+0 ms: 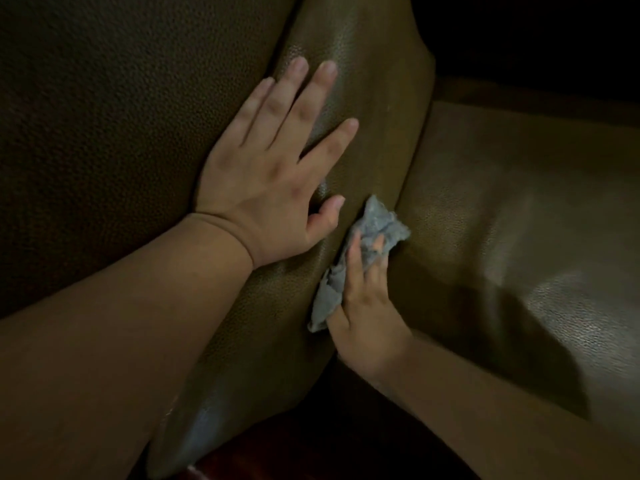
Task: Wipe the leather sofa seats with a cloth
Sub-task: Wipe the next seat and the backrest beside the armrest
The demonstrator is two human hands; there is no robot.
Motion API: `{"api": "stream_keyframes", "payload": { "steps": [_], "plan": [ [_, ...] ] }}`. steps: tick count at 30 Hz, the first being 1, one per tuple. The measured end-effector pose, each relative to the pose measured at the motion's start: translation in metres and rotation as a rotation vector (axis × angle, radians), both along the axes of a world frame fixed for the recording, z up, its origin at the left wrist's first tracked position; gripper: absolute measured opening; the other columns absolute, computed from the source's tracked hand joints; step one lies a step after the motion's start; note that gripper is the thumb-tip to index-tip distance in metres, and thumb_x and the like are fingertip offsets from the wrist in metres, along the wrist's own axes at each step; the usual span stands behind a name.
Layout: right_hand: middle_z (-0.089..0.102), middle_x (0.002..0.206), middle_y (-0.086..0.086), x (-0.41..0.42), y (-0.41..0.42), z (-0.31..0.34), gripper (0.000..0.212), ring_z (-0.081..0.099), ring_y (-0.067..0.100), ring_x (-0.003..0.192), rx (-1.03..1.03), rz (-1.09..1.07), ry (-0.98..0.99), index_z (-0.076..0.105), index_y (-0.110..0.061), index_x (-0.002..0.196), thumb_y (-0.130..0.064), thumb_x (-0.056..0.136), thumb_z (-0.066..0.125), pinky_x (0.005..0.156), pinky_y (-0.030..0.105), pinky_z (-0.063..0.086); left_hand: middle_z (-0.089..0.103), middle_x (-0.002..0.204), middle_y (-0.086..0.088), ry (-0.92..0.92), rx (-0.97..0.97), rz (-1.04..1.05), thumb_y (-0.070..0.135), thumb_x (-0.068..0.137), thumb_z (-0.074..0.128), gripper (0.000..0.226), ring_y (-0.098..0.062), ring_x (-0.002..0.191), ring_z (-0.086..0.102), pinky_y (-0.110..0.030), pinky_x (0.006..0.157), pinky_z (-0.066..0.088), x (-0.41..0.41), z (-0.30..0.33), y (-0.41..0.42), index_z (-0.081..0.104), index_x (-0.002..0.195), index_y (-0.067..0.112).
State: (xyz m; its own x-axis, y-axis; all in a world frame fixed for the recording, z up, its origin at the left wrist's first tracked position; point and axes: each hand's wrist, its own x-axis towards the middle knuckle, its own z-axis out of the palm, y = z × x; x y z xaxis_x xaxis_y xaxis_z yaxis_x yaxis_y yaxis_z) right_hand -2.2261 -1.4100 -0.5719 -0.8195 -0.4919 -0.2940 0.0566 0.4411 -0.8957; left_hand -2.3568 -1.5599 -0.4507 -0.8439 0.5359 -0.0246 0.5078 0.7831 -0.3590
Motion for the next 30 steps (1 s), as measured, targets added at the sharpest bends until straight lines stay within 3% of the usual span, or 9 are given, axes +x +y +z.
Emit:
{"api": "stream_keyframes", "payload": {
  "steps": [3,7,10,13,17,22,26,28,30],
  "plan": [
    [-0.044,0.156,-0.011,-0.065,-0.007,-0.009,0.086,-0.045,0.026,0.146,-0.088,-0.231,0.058,-0.034,-0.046,0.149,-0.042,0.1,0.036,0.123,0.056,-0.019,0.015,0.173,-0.022,-0.001,-0.012,0.007,0.053,0.096,0.043,0.072,-0.042,0.16,0.014,-0.053,0.13,0.013,0.002,-0.001,-0.001,0.04,0.161,0.021],
    [-0.013,0.171,0.01,-0.09,-0.026,-0.008,0.07,-0.017,0.039,0.156,0.083,-0.472,0.277,-0.002,-0.023,0.164,-0.037,0.106,0.035,0.126,0.064,-0.005,0.012,0.173,-0.021,-0.003,-0.049,0.014,0.055,0.099,0.038,0.072,-0.042,0.16,0.011,-0.051,0.13,0.009,0.001,0.001,0.0,0.034,0.163,0.022],
    [-0.018,0.169,0.014,-0.007,-0.032,0.002,0.074,-0.019,0.042,0.156,0.101,-0.21,0.295,-0.002,-0.01,0.165,-0.042,0.103,0.022,0.125,0.066,0.003,0.011,0.174,-0.021,0.006,-0.053,0.023,0.054,0.099,0.038,0.071,-0.042,0.16,0.011,-0.052,0.13,0.01,0.002,0.001,0.001,0.034,0.163,0.022],
    [-0.024,0.169,0.017,0.03,-0.023,-0.009,0.088,-0.027,0.044,0.153,0.207,0.051,0.181,-0.03,-0.021,0.158,-0.055,0.093,0.017,0.126,0.063,-0.001,0.011,0.174,-0.02,-0.003,-0.057,0.036,0.054,0.099,0.038,0.071,-0.041,0.161,0.011,-0.051,0.13,0.009,0.003,0.002,0.001,0.033,0.163,0.023],
    [0.008,0.168,0.029,-0.053,-0.007,-0.022,0.071,-0.003,0.058,0.152,0.063,-0.193,0.468,0.004,-0.012,0.163,-0.032,0.103,0.035,0.12,0.074,-0.002,0.009,0.174,-0.019,0.0,-0.068,0.047,0.055,0.098,0.035,0.072,-0.04,0.161,0.01,-0.052,0.13,0.01,0.004,-0.001,0.003,0.029,0.164,0.026],
    [-0.003,0.172,0.019,-0.073,-0.028,-0.019,0.074,-0.005,0.033,0.159,0.014,-0.569,0.096,0.0,-0.011,0.165,-0.034,0.101,0.029,0.129,0.054,0.002,0.017,0.172,-0.02,0.028,-0.11,0.088,0.056,0.1,0.035,0.069,-0.042,0.157,0.02,-0.051,0.126,0.014,0.012,0.004,0.004,0.025,0.163,0.03],
    [-0.02,0.168,0.022,0.066,-0.039,0.017,0.07,-0.023,0.044,0.154,-0.023,-0.192,-0.024,0.002,-0.01,0.165,-0.023,0.107,0.039,0.125,0.066,0.011,0.012,0.174,-0.017,-0.063,-0.091,0.131,0.055,0.101,0.037,0.068,-0.039,0.16,0.013,-0.05,0.13,0.013,0.013,0.019,0.018,0.028,0.163,0.03],
    [0.003,0.159,0.042,0.101,-0.035,0.03,0.052,-0.029,0.062,0.139,0.029,0.092,0.04,0.039,0.009,0.152,-0.013,0.104,0.038,0.111,0.084,0.018,0.007,0.176,-0.014,-0.103,-0.055,0.178,0.05,0.102,0.039,0.068,-0.034,0.162,0.006,-0.048,0.131,0.013,0.031,0.03,0.014,0.029,0.164,0.026],
    [0.025,0.147,0.054,0.08,-0.038,0.023,0.066,-0.011,0.076,0.135,0.123,0.145,0.027,0.053,0.015,0.138,-0.019,0.095,0.018,0.103,0.089,0.018,0.005,0.176,-0.013,-0.181,-0.052,0.206,0.043,0.101,0.042,0.07,-0.032,0.162,0.005,-0.048,0.131,0.015,0.081,0.037,-0.006,0.027,0.165,0.021]
  ]
}}
